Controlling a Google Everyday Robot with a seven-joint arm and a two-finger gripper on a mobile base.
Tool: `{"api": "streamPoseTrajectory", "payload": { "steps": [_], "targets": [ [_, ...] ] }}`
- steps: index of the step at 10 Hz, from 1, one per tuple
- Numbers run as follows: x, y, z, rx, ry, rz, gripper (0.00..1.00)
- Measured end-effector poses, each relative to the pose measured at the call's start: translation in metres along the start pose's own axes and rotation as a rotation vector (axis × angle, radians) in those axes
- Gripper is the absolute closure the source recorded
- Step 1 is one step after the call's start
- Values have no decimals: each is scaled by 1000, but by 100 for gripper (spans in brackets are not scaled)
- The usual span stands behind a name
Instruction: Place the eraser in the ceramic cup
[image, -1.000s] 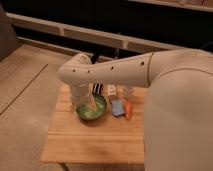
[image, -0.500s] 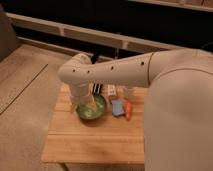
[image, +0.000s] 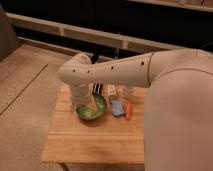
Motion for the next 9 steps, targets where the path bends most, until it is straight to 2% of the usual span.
{"api": "streamPoseTrajectory", "payload": {
  "steps": [7,9],
  "targets": [
    [-1,0,-1,2,-5,-4,35],
    [-13,1,-10,-1,-60,-44,35]
  ]
}}
